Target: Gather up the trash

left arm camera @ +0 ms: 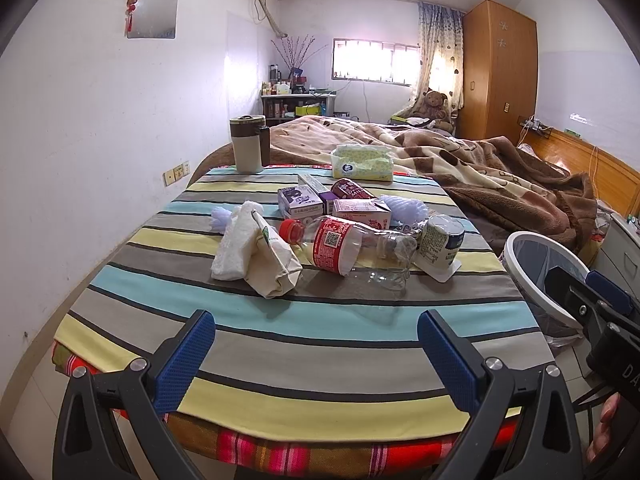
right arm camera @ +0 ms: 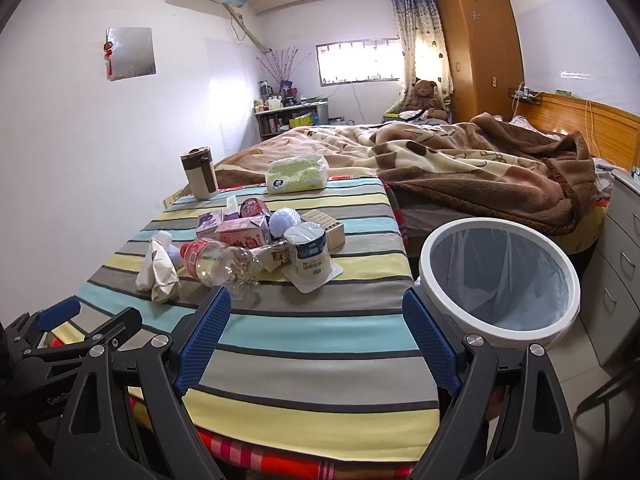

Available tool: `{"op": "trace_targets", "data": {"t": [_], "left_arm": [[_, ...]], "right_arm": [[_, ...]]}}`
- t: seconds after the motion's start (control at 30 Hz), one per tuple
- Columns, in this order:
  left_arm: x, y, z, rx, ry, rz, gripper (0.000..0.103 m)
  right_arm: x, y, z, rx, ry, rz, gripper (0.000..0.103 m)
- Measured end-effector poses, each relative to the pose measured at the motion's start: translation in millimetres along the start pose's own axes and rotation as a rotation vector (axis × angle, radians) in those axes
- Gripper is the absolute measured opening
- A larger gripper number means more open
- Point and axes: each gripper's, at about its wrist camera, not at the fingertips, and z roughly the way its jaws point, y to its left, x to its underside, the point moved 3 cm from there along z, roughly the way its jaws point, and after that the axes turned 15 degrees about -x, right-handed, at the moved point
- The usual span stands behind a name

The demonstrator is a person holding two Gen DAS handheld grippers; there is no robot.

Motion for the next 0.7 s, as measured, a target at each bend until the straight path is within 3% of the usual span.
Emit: {"op": "trace_targets", "data": {"t": [0.7], "left_arm": [[-0.1,0.4,-1.3,0.0,-0.001,-0.003,0.103]], "right_arm": [[0.1,-1.7,-2.5,0.017,-0.005,0.007,0.089]]}}
